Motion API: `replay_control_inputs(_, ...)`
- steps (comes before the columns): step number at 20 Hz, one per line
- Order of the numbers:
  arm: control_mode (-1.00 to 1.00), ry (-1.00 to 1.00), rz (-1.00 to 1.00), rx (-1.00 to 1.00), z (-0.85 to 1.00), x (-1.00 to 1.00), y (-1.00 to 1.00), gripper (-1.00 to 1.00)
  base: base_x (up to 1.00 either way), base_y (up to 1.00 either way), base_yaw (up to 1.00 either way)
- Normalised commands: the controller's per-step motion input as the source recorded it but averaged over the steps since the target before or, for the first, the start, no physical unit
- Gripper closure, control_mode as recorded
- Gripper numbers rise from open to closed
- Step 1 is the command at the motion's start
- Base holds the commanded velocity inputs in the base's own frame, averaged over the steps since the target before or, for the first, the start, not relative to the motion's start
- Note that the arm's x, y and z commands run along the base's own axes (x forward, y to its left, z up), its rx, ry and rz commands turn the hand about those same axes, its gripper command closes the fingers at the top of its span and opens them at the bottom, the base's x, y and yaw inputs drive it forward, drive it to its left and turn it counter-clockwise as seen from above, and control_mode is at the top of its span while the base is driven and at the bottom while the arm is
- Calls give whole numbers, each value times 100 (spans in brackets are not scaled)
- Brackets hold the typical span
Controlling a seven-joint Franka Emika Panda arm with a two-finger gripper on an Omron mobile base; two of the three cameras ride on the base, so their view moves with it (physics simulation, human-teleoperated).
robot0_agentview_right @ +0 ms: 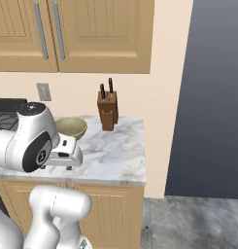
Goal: Pick the cup and bowl from the counter and place them on the counter next to the sink.
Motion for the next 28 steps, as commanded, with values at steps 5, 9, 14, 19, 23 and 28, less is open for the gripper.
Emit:
replay_control_inputs(5,-100,-2,0,0,-7,0,0,-100,0,0,0)
replay_control_inputs(9,-100,-13,-3,1,-33,3,3,-100,0,0,0)
replay_control_inputs(14,-100,-17,-19,7,-32,-22,1,-100,0,0,0)
replay_control_inputs(19,-100,-20,-38,12,-1,-12,0,-100,0,0,0)
replay_control_inputs(23,-100,-19,-34,7,0,-6,12,-100,0,0,0)
replay_control_inputs(28,-100,-17,-23,0,-2,0,41,-100,0,0,0)
